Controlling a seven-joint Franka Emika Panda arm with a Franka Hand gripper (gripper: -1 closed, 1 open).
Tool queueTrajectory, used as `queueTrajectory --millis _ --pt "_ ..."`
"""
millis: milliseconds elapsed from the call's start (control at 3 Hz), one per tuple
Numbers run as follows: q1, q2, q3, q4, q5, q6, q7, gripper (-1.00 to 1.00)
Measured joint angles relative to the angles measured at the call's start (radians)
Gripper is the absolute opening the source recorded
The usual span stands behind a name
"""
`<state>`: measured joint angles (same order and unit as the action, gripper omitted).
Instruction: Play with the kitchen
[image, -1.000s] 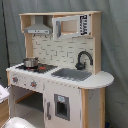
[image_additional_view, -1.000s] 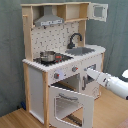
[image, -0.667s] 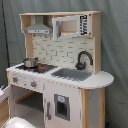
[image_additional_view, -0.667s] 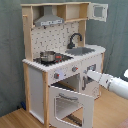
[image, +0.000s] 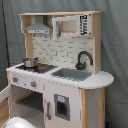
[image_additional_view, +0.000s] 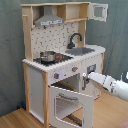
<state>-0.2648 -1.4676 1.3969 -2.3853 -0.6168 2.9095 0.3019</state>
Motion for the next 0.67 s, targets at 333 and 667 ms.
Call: queueTrajectory --millis 333,667 --pt "-0.035 -0.006 0.003 0.061 0.000 0.034 0.089 1.00" --pt "-0.077 -0.007 0.012 0.126 0.000 0.055 0.169 1.00"
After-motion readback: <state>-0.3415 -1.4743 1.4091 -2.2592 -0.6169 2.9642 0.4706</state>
